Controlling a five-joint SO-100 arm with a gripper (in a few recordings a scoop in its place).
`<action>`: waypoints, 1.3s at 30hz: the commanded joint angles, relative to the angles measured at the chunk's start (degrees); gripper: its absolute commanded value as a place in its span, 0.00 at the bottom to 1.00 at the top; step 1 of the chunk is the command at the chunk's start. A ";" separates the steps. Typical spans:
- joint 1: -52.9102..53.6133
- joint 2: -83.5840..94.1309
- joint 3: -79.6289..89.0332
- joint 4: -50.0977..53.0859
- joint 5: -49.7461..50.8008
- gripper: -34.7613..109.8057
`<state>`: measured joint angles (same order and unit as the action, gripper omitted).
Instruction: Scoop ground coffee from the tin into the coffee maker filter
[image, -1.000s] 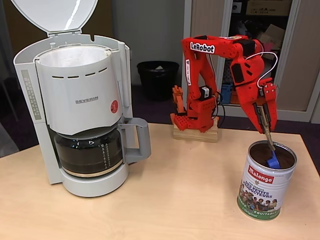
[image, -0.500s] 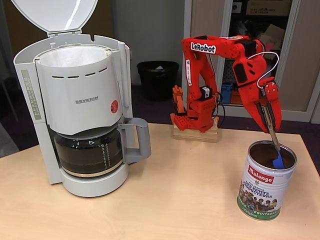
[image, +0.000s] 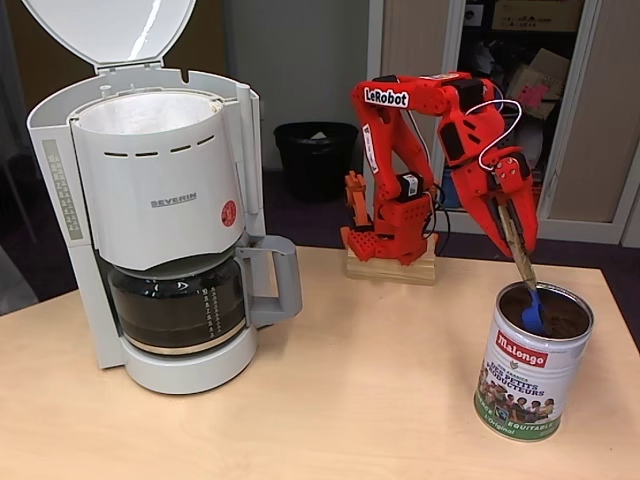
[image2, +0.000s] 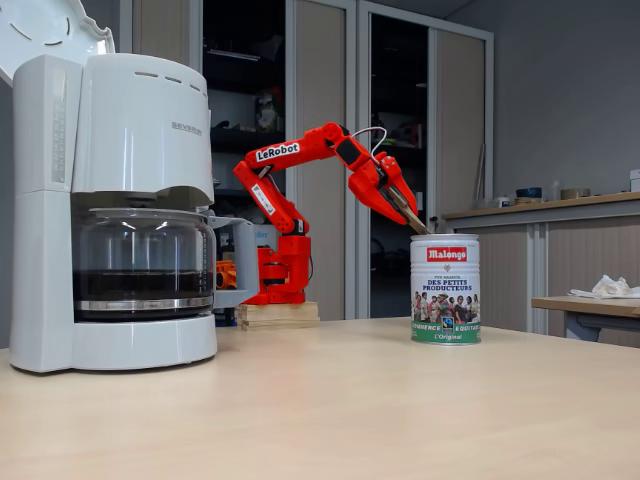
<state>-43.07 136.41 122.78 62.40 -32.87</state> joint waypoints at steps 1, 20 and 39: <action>0.09 4.92 1.14 1.32 1.05 0.24; 0.35 12.66 8.00 -3.87 13.10 0.24; -3.43 30.32 22.85 -20.65 38.50 0.24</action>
<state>-45.62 163.12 144.93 42.54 4.04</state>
